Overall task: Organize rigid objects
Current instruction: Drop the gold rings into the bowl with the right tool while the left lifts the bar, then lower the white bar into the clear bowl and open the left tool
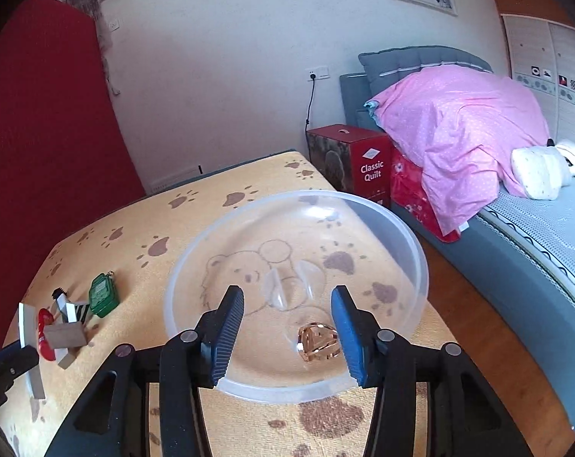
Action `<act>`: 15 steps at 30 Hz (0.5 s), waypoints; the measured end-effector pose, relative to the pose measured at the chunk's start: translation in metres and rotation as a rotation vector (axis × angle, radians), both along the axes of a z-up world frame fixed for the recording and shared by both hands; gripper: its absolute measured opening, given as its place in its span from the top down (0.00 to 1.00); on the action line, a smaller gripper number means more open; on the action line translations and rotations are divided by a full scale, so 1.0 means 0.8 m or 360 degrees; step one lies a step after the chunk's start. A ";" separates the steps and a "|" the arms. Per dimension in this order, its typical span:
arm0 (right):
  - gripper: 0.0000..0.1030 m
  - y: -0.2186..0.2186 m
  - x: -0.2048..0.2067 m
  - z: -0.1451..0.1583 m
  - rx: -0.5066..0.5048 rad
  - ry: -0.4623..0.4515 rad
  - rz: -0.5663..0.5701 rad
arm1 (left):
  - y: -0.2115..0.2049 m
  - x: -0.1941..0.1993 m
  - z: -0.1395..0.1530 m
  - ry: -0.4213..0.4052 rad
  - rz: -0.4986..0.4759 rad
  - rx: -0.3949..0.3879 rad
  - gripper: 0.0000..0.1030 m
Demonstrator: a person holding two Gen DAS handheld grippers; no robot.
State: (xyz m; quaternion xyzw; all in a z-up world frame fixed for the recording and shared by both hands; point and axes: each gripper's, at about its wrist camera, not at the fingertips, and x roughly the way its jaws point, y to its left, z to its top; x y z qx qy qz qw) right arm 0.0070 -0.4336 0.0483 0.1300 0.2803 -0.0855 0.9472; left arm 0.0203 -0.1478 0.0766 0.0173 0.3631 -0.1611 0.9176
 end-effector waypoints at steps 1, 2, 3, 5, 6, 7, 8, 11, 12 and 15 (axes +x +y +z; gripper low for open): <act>0.50 -0.003 -0.003 0.000 -0.0016 -0.0019 -0.0028 | -0.008 0.001 0.002 -0.0003 -0.0018 0.0003 0.71; 0.50 -0.005 -0.006 0.000 -0.0038 -0.0042 -0.0066 | -0.017 0.003 0.003 -0.0006 -0.0037 0.0005 0.71; 0.50 -0.007 -0.009 0.001 -0.0057 -0.0062 -0.0097 | -0.025 0.005 0.005 -0.0008 -0.0057 0.0007 0.71; 0.50 -0.011 -0.013 0.000 -0.0093 -0.0096 -0.0162 | -0.043 0.008 0.008 -0.0016 -0.0100 0.0006 0.71; 0.50 -0.013 -0.015 -0.001 -0.0102 -0.0105 -0.0179 | -0.053 0.010 0.009 -0.0020 -0.0123 0.0005 0.71; 0.50 -0.014 -0.015 -0.002 -0.0110 -0.0110 -0.0190 | -0.061 0.012 0.010 -0.0023 -0.0146 0.0003 0.71; 0.50 -0.015 -0.016 -0.003 -0.0116 -0.0117 -0.0205 | -0.071 0.014 0.010 -0.0026 -0.0171 -0.0003 0.71; 0.50 -0.021 -0.017 -0.005 -0.0103 -0.0129 -0.0238 | -0.098 0.020 0.010 -0.0027 -0.0238 -0.0032 0.71; 0.50 -0.023 -0.018 -0.005 -0.0094 -0.0133 -0.0251 | -0.106 0.024 0.010 -0.0021 -0.0256 -0.0045 0.71; 0.50 -0.030 -0.021 -0.005 -0.0070 -0.0148 -0.0287 | -0.128 0.035 0.010 0.0006 -0.0304 -0.0082 0.71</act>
